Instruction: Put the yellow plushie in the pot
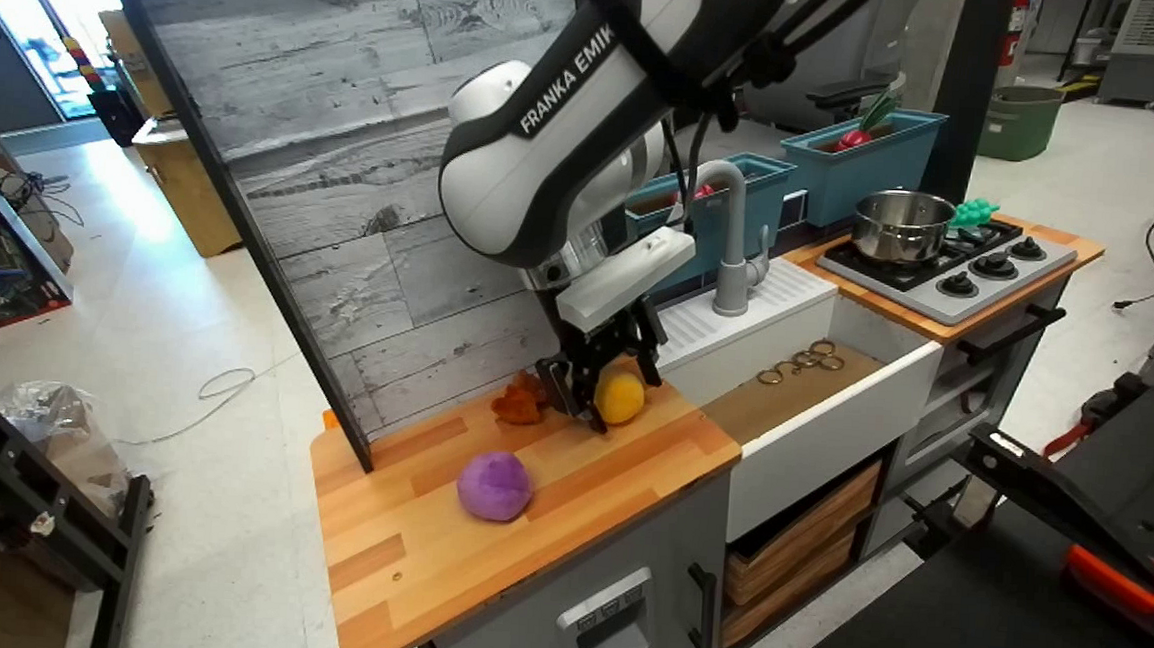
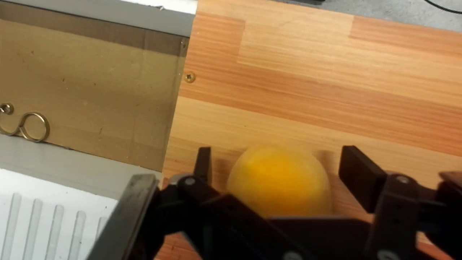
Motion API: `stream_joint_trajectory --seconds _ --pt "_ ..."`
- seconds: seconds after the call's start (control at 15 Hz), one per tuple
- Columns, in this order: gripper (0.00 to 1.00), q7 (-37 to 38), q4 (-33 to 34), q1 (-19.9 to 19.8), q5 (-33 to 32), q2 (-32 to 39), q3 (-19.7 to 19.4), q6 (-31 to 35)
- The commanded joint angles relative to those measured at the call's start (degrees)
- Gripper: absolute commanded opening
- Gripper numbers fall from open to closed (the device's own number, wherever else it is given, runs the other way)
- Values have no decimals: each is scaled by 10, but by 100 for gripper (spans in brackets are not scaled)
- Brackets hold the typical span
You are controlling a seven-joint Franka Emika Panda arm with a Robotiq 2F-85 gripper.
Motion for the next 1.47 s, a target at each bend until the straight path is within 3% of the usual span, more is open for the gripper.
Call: stream_joint_trajectory --seconds 0.0,0.53,0.8,1.4 --pt "58 -6 67 16 3 38 -14 -26" --pt "4 3 18 23 -19 -7 -28 -13" --pt "5 -2 -39 14 -8 -70 -22 -41" --pt "5 -14 -246 -22 -1 -214 -19 -83"
